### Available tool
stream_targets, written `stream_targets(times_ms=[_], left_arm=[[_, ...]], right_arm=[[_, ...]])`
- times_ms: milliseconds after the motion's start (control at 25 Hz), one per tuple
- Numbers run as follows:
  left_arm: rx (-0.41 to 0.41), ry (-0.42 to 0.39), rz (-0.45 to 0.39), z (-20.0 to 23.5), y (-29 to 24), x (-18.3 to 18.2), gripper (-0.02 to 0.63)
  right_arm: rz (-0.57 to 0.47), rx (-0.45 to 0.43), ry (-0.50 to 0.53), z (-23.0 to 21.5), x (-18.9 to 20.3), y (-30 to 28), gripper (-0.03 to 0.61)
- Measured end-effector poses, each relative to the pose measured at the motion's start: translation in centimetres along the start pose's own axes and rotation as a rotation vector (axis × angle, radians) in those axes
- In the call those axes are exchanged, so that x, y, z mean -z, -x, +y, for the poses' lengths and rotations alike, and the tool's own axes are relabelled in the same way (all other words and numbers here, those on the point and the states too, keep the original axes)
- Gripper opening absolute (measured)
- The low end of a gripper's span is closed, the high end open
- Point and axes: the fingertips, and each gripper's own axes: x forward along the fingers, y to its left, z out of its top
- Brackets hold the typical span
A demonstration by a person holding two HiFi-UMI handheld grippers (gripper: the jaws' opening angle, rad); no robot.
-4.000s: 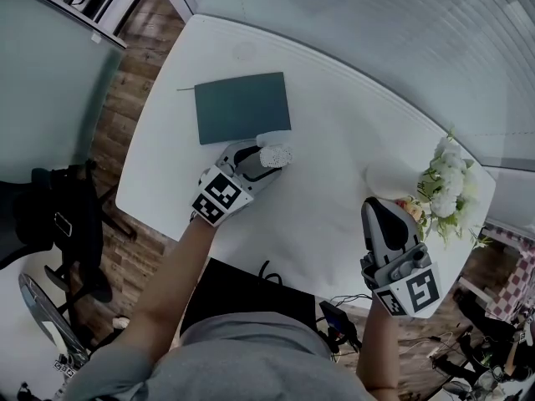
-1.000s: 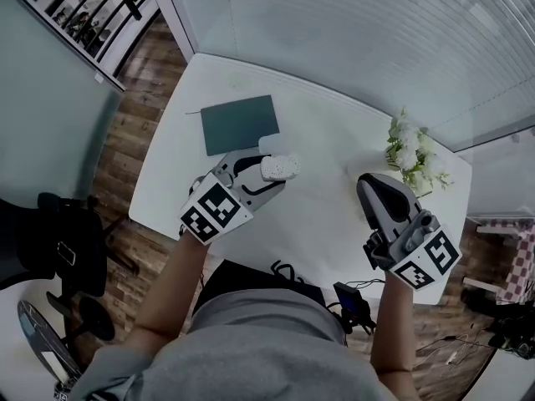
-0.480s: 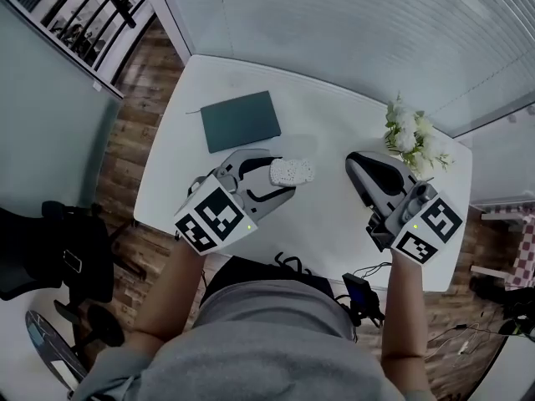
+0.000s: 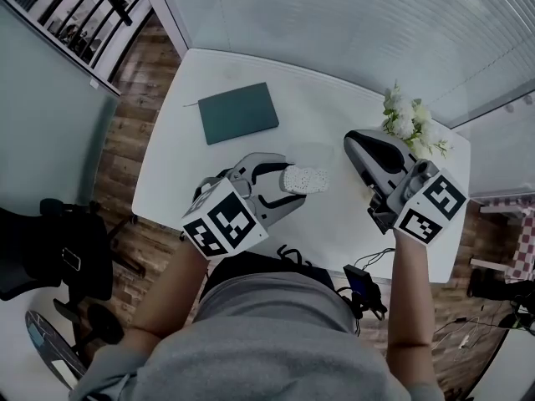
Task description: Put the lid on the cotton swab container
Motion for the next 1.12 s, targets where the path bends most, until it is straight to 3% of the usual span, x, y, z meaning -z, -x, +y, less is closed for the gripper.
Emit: stream_targets(times_ms=[360, 760, 1120], left_arm=[[0.017, -0.066, 0.022, -1.9, -0.3, -0.1, 0.232], [0.008, -0.085, 0.052, -2.5, -0.4, 0.5, 0.232], [0.036, -0.140, 0.055, -3.8, -0.7, 0.3, 0.230]], right_arm=[[0.037, -0.051, 0.003, 0.9, 0.2, -0.5, 0.023], [0.111, -0.230, -0.037, 4.7, 0.6, 0.0, 0.023], [0.205, -0.208, -0.018, 3.6, 1.1, -0.2, 0.023]])
